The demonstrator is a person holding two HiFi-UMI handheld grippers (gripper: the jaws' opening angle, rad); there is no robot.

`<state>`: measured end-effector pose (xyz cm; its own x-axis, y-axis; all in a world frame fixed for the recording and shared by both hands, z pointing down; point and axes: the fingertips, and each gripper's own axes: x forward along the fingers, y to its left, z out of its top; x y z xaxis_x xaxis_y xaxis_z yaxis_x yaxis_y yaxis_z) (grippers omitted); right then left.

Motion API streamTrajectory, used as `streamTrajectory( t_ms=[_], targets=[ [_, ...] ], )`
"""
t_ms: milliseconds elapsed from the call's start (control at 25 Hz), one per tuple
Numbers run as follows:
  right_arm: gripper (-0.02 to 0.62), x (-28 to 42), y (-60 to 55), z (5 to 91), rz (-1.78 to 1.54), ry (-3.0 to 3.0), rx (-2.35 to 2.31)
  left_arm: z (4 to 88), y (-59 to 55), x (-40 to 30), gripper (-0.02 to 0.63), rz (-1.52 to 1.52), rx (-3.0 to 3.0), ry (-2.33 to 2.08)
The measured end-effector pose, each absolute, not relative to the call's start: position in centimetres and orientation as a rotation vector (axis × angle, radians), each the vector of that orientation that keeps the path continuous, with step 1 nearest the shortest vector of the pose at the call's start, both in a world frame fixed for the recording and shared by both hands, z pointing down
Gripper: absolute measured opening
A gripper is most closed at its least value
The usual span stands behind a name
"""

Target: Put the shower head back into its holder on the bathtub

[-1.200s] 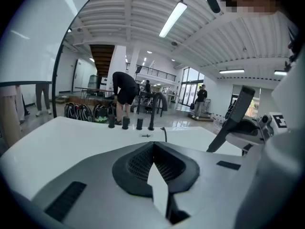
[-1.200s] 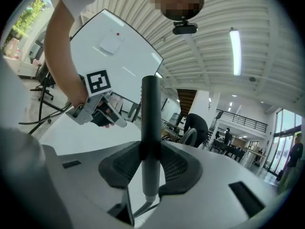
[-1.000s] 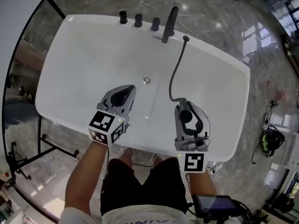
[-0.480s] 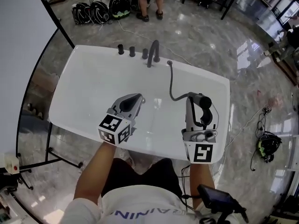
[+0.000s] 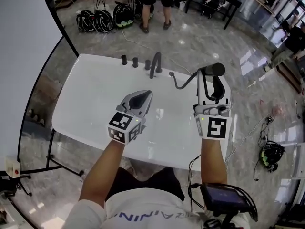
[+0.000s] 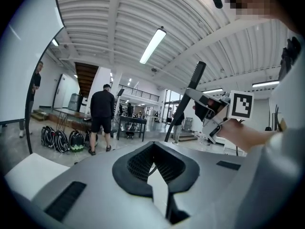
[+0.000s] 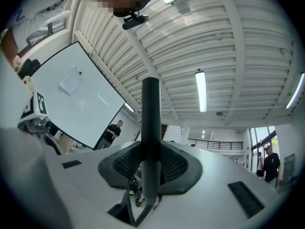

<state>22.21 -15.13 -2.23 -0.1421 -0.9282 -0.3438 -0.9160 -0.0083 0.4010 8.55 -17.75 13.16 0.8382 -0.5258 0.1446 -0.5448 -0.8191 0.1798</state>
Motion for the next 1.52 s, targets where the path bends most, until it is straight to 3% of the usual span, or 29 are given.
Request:
streamTrajectory(
  t_ms=[640,1160,1520],
  targets=[
    [0.124,28.6,-26.9,-3.9,-0.801,-2.225,2.170,12.7,-22.3,12.1,0.018,0.071,2.836,-0.822],
    [0.124,29.9,-36.3,6.8,-0.649,-2.227,2.011,16.8,-26.0,13.6,0.018,0.103,2.766,-0.847],
    [0.124,34.0,-41.9,17.7,-0.303,-2.276,2.107,24.0,-27.8,13.5,0.018,0.199,2.731,-0.854]
  ],
)
